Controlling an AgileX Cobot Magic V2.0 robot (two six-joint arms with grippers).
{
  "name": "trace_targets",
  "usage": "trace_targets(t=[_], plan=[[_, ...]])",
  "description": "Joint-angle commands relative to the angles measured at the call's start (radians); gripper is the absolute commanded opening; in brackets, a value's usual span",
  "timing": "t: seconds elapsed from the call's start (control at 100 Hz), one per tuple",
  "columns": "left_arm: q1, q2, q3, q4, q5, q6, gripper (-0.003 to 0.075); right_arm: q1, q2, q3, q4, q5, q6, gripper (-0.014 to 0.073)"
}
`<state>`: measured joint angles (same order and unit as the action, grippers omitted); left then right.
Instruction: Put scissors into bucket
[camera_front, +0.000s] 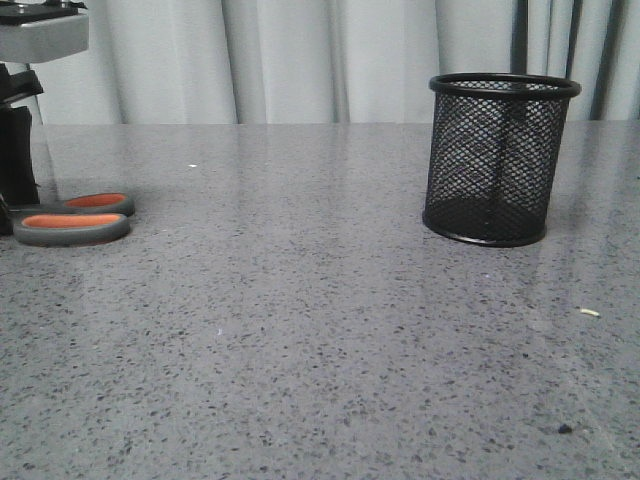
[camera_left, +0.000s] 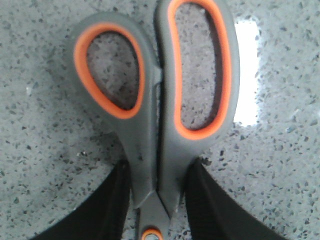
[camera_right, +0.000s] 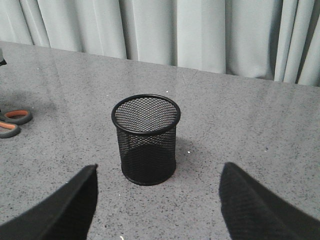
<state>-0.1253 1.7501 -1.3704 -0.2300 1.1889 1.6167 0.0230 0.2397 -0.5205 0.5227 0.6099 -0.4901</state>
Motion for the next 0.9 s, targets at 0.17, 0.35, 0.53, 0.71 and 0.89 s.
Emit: trace_targets(t=[0.17,0.35,0.53,0.71,0.89], plan=[[0.000,-0.123,-0.015,-0.028,-0.040,-0.010,0.0168,0.005,0.011,-0.024,0.105,-0.079,-0.008,0.0466],[0.000,-0.216,-0.015,-0.080,-0.116,-0.010,0.0168,0.005,0.011,-0.027,0.210,-0.079,-0.013,0.0466],[-0.053,-0.337,-0.015,-0.182,-0.265,-0.010,0.0168,0.005,0.023,-0.059,0.499,-0.050,-0.136,0.0466],[-0.209,-0.428,-0.015,-0.202,-0.367,-0.010,0.0168,0.005,0.119,-0.116,0.842,0.028,-0.399,0.0466],[-0.368,-0.476,-0.015,-0.205,-0.419,-0.010,0.0168,0.005,0.271,-0.249,0.917,0.097,-0.504,0.0472]])
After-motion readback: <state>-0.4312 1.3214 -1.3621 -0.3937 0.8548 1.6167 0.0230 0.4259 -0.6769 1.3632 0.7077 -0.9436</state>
